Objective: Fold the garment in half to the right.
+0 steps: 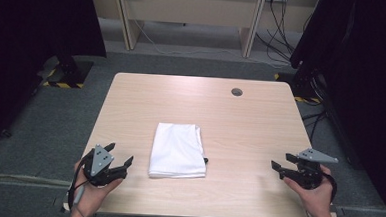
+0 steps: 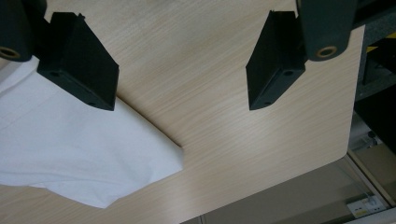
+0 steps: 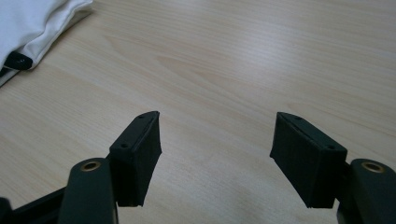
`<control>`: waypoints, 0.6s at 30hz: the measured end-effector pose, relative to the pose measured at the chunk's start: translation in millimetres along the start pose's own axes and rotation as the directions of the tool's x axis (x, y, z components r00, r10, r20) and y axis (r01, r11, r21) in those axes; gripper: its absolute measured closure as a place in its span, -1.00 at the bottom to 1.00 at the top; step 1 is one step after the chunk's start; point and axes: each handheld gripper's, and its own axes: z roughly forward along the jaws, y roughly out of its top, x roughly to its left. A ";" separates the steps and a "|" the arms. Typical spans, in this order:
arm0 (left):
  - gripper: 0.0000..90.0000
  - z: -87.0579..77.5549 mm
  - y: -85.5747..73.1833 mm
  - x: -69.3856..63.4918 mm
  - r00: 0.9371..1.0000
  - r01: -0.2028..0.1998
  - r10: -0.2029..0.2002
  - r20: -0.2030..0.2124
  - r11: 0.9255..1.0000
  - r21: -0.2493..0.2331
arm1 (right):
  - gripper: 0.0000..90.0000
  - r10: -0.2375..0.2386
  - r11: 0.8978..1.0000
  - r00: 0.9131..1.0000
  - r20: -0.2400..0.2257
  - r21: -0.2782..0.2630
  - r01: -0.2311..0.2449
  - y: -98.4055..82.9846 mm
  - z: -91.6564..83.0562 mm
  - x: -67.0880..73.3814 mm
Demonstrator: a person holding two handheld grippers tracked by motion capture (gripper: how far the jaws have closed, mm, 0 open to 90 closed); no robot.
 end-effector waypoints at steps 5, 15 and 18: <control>-0.45 -2.0 -2.7 1.6 1.000 0.007 -0.007 -0.003 1.000 0.001 | -0.27 0.013 1.000 1.000 0.010 -0.001 -0.013 -2.9 -2.8 -3.8; -0.45 -2.5 -10.3 8.5 0.999 0.030 -0.031 -0.025 0.999 -0.014 | -0.29 0.035 0.999 0.999 0.035 -0.007 -0.034 -10.2 -5.0 -11.9; -0.45 -1.3 -13.0 9.1 0.999 0.036 -0.036 -0.019 0.999 -0.002 | -0.29 0.041 0.999 0.998 0.039 -0.008 -0.041 -11.8 -4.8 -14.0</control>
